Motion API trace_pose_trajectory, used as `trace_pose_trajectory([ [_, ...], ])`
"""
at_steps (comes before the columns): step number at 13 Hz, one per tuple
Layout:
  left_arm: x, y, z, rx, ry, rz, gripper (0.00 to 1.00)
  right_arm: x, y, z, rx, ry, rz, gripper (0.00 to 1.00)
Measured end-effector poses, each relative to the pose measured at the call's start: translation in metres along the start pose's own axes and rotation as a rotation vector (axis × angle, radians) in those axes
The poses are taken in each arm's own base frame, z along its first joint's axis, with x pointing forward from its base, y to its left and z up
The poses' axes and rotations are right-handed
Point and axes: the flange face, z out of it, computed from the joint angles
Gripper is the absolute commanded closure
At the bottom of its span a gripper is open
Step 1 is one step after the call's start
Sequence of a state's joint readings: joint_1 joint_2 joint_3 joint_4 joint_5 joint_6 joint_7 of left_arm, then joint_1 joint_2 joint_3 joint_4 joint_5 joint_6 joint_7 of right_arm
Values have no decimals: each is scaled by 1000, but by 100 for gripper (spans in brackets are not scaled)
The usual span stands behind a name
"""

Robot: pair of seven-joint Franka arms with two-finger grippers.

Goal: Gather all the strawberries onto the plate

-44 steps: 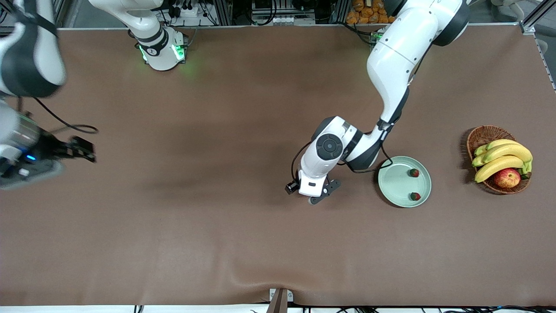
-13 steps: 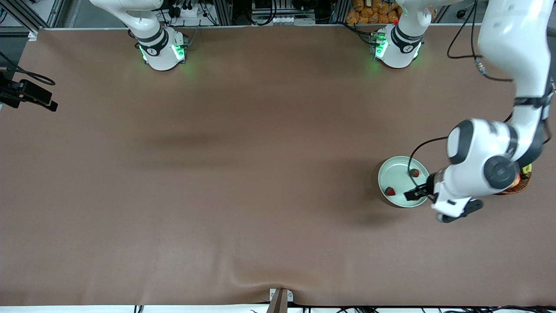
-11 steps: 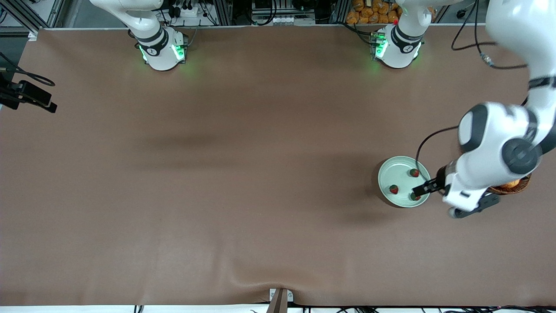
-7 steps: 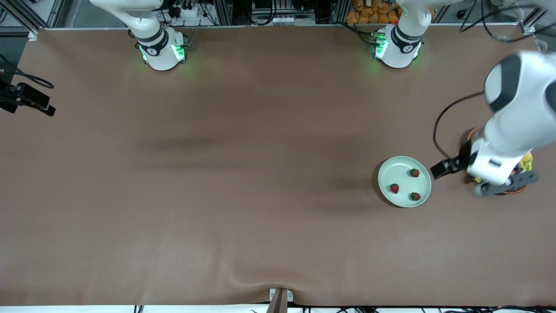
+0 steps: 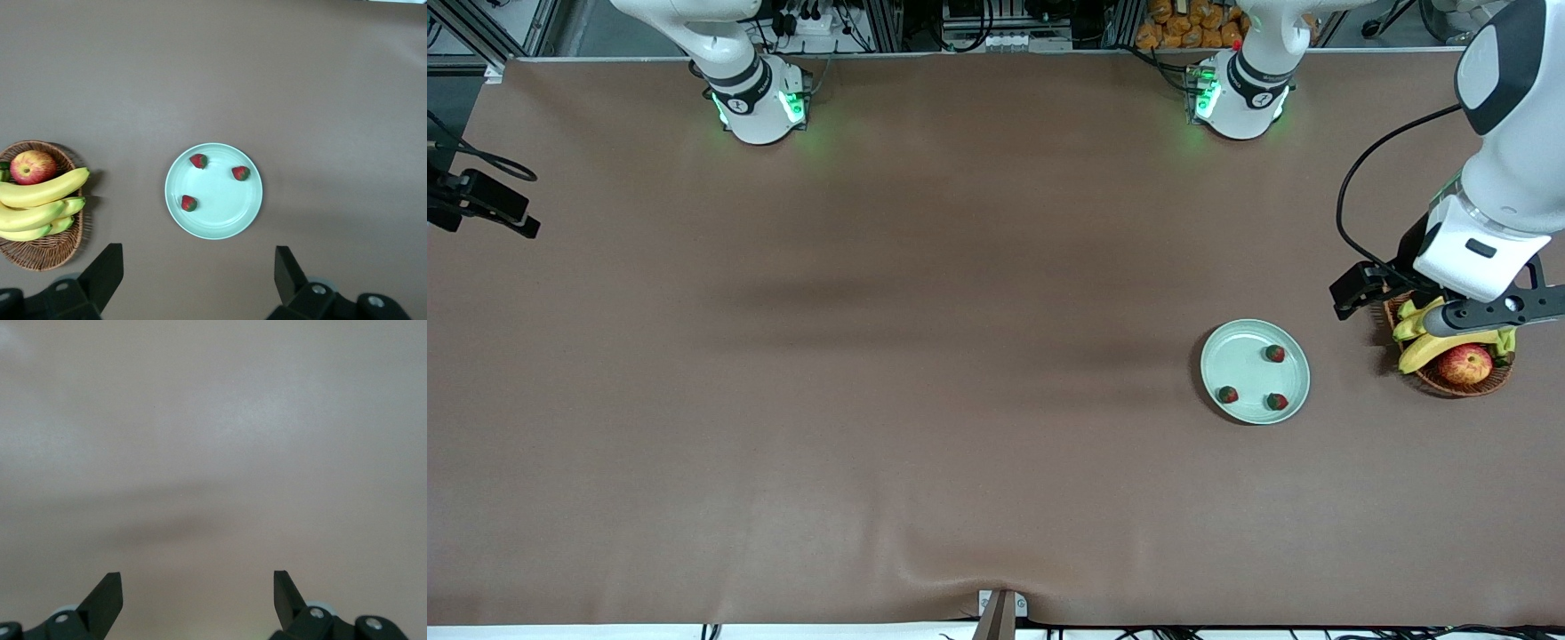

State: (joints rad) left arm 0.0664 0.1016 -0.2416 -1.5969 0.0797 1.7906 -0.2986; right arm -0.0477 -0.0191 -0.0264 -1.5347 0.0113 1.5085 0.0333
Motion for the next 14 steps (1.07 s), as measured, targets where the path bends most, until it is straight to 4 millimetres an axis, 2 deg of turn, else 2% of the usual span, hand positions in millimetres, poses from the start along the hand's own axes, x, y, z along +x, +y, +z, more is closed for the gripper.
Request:
trace_pose_trajectory([
  [2, -7, -2, -7, 4, -23, 20, 0, 0, 0, 0, 0, 1, 0, 0],
  [7, -30, -12, -43, 14, -73, 57, 0, 0, 0, -1, 0, 2, 0, 0],
  [10, -27, -22, -52, -10, -68, 71, 0, 0, 0, -1, 0, 2, 0, 0],
  [14, -27, -23, -59, -10, -72, 70, 0, 0, 0, -1, 0, 4, 0, 0],
])
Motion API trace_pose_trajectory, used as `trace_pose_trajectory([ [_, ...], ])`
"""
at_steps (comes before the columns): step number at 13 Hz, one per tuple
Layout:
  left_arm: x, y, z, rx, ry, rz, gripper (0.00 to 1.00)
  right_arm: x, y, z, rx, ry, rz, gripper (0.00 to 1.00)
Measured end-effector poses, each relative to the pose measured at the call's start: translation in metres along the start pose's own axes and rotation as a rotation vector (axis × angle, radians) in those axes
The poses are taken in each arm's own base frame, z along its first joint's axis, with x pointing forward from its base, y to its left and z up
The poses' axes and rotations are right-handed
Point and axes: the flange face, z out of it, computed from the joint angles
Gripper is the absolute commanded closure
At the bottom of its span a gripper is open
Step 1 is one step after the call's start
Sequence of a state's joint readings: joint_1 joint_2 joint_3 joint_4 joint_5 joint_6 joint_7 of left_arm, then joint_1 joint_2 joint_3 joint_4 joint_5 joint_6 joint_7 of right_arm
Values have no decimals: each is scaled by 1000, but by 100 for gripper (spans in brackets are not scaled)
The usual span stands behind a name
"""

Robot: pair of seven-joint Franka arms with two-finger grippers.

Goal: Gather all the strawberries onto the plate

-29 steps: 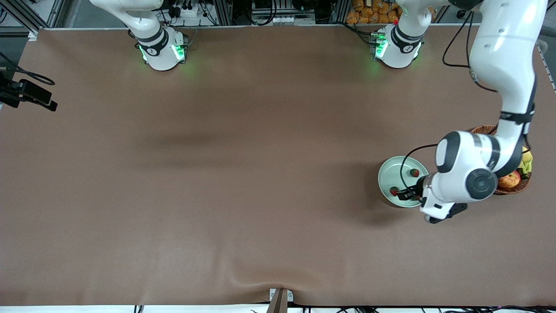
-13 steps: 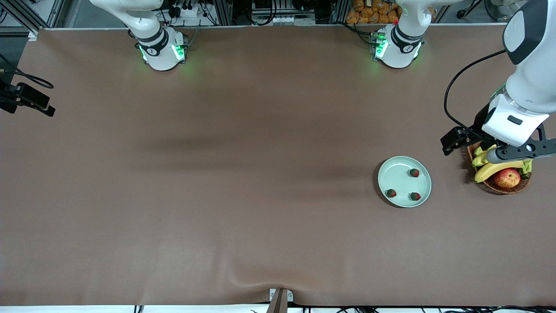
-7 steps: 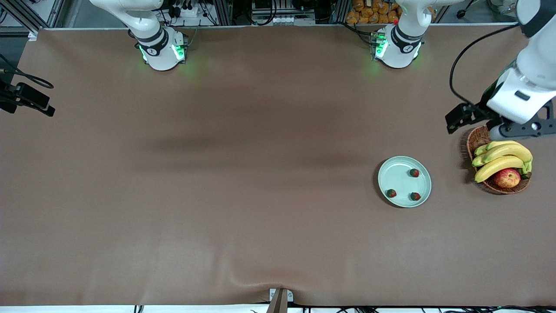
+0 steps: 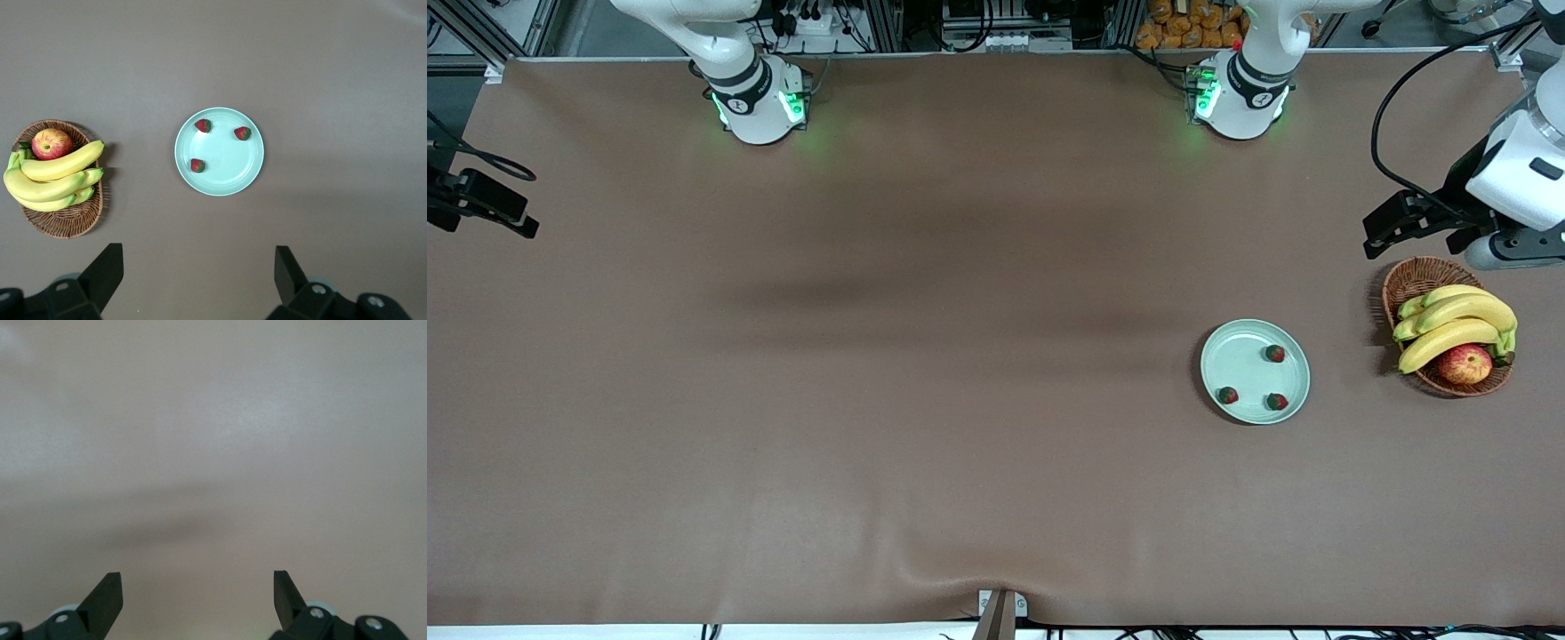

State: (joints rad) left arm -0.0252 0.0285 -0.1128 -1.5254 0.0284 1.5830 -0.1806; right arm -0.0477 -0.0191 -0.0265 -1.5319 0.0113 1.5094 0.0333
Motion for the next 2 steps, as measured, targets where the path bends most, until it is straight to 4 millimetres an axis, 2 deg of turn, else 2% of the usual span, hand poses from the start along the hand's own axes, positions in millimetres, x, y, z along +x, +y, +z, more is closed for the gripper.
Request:
trace_pose_trajectory([
  [2, 0, -5, 2, 2, -12, -8, 0, 0, 0, 0, 0, 0, 0, 0],
])
